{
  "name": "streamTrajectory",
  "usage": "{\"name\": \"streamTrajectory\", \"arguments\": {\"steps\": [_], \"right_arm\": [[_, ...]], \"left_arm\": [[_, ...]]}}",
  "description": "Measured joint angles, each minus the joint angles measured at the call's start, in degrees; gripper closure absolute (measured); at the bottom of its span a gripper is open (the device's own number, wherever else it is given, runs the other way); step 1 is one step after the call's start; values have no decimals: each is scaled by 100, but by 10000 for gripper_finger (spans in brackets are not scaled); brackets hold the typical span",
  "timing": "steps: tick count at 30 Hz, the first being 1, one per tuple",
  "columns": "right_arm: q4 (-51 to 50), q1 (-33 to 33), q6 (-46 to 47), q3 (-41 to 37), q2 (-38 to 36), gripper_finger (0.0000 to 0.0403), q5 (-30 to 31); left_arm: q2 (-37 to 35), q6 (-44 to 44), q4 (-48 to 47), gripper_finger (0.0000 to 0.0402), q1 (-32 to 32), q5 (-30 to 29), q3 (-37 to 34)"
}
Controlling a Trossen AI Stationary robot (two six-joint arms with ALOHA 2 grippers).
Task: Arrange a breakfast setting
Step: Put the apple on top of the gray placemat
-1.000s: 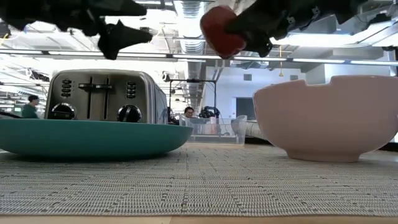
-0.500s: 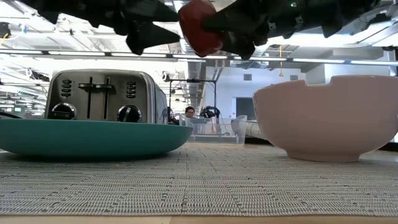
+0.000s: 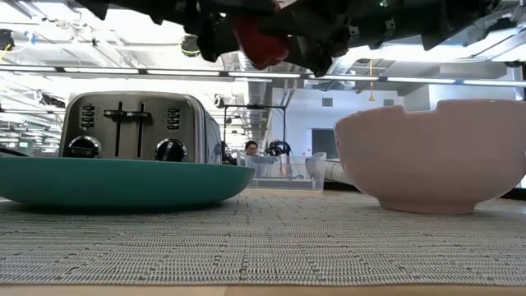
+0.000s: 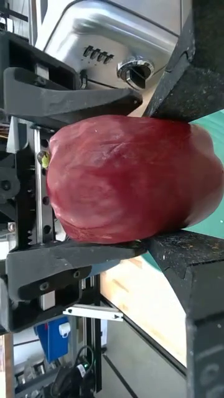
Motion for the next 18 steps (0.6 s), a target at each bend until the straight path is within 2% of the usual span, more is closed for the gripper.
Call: {"name": "streamTrajectory", "arguments": {"steps": [6, 8, 12, 15, 18], "right_arm": [[-46, 11, 3, -2, 0, 134, 13], [-37, 11, 2, 0, 0, 122, 16], [-154, 13, 1, -2, -36, 60, 13], [-794, 41, 10, -7, -353, 22, 7], [-1719, 114, 144, -7, -884, 10, 7]], "left_arm": [[-11, -3, -306, 169, 38, 50, 105], [-24, 15, -302, 168, 46, 69, 105], [-24, 8, -364, 168, 46, 57, 103], [-82, 8, -488, 168, 56, -2, 103], [-213, -12, -696, 168, 132, -19, 103]]}}
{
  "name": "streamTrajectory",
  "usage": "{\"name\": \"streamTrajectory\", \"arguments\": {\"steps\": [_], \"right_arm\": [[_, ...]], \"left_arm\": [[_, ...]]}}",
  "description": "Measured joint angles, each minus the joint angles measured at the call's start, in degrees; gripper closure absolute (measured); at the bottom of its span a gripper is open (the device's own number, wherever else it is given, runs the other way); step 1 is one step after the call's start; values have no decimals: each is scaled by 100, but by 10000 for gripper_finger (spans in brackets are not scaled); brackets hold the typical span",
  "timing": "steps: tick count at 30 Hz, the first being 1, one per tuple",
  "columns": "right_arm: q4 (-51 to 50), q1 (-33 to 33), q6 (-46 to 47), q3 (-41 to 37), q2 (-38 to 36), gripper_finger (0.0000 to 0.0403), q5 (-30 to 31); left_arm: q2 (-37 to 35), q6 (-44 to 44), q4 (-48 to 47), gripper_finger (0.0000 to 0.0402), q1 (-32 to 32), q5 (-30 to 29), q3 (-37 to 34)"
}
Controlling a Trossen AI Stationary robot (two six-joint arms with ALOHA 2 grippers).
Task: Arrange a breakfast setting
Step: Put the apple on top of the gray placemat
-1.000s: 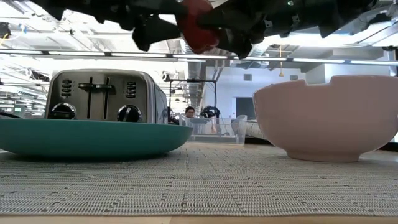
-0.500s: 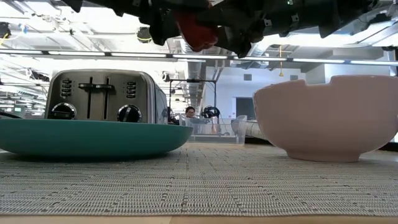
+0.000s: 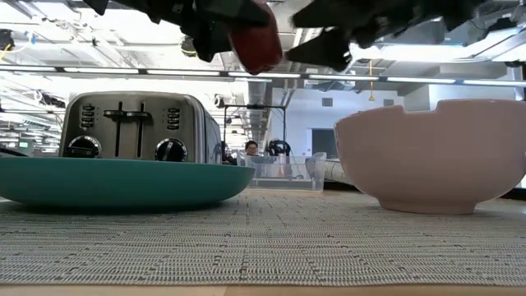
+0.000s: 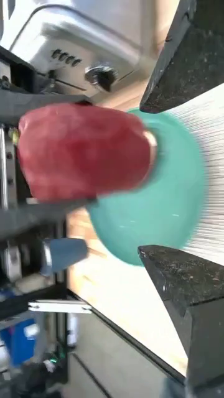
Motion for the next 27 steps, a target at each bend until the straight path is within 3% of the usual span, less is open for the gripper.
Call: {"name": "streamTrajectory", "arguments": {"steps": [5, 12, 21, 27], "right_arm": [[-1579, 210, 255, 0, -1030, 20, -12], [-3123, 460, 859, 4, -2188, 20, -9], [-3374, 720, 971, 4, -2499, 20, 8], [-3382, 838, 973, 4, -2412, 20, 9]], "left_arm": [[-49, -29, -328, 168, 266, 76, -2], [581, -77, -207, 168, 800, 656, 54], [2103, -6, -563, 168, 1271, 1371, 1166], [2739, -39, -584, 168, 1434, 1599, 1508]]}}
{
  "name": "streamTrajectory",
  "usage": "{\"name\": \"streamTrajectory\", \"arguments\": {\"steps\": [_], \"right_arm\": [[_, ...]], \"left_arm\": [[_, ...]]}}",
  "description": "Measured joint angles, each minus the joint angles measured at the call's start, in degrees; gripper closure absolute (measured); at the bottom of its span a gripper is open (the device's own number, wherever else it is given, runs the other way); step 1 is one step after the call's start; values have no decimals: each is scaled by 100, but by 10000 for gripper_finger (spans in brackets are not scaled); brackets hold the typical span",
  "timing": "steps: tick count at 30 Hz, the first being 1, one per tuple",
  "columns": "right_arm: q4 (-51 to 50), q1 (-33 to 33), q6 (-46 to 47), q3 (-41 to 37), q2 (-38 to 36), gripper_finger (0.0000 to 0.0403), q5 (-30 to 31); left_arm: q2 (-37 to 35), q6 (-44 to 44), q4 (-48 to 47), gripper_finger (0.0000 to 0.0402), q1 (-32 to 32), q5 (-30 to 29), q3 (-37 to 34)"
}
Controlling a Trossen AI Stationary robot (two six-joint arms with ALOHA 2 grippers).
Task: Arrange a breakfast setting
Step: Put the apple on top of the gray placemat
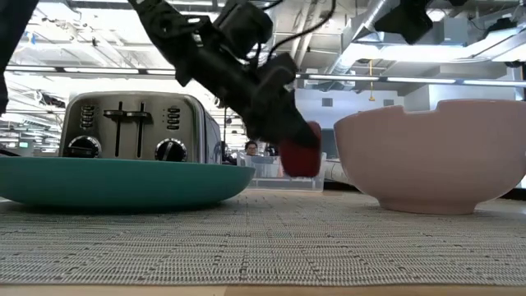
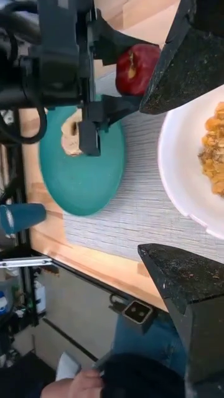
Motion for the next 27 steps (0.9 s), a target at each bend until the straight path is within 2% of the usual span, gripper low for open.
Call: {"name": "streamTrajectory", "arguments": {"steps": [6, 12, 15, 27], "right_arm": [[-70, 62, -2, -13, 142, 20, 8], [29, 45, -1, 1, 369, 20, 31], [-65, 47, -1, -11, 443, 20, 31], [-39, 47, 87, -4, 556, 20, 42]], "left_arm": [[208, -38, -33, 166, 15, -45, 1], [205, -36, -91, 103, 15, -118, 1], [205, -30, -124, 85, 11, -258, 1], [58, 50, -186, 80, 6, -280, -8]]}}
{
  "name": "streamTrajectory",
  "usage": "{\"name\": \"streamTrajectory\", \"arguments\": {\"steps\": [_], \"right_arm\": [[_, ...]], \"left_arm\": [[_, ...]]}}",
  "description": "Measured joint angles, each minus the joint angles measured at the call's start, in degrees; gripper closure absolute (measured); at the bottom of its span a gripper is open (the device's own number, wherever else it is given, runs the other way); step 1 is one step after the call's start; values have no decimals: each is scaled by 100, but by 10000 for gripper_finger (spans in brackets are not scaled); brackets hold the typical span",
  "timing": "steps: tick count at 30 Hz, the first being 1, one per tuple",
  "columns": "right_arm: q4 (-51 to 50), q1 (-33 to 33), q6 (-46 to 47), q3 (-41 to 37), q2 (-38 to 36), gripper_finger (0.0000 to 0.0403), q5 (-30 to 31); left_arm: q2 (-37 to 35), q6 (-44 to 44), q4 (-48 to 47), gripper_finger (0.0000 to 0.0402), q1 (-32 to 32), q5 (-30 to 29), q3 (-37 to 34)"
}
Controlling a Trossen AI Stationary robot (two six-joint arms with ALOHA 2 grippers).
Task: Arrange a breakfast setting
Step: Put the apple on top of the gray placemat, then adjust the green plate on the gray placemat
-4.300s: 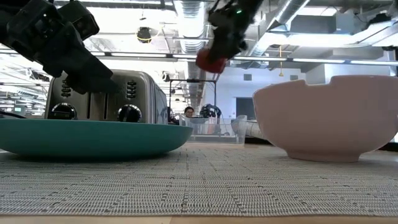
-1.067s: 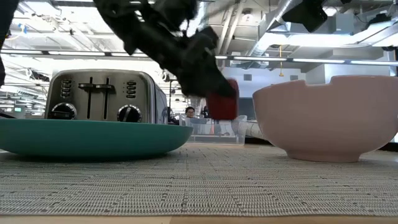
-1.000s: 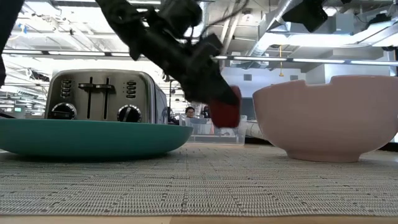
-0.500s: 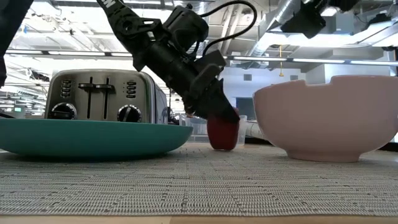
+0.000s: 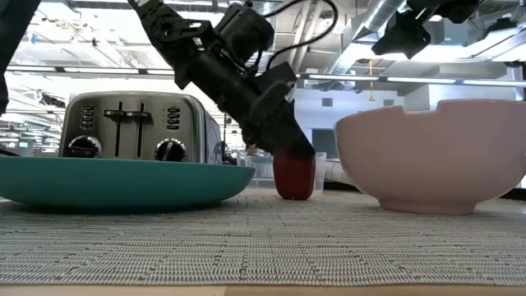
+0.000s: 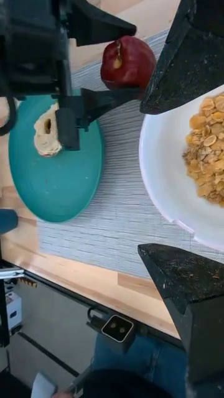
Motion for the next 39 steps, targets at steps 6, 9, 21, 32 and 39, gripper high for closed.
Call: {"name": "streamTrajectory", "arguments": {"steps": [6, 9, 21, 32, 39], "right_arm": [[9, -2, 67, 0, -16, 20, -5], [7, -7, 149, 0, -3, 20, -8], [-19, -111, 157, 0, 1, 20, -31], [-22, -111, 109, 0, 1, 20, -42], [-41, -109, 192, 4, 1, 20, -66]], "left_arm": [[-511, 60, -283, 80, 0, -297, 0], [-832, 146, -399, 80, -16, -323, 0], [-2699, -120, -3376, 79, -611, -559, 7], [-2286, -853, -3060, 79, -1439, -529, -913], [-985, -696, -2129, 79, -1475, -403, -780]]}}
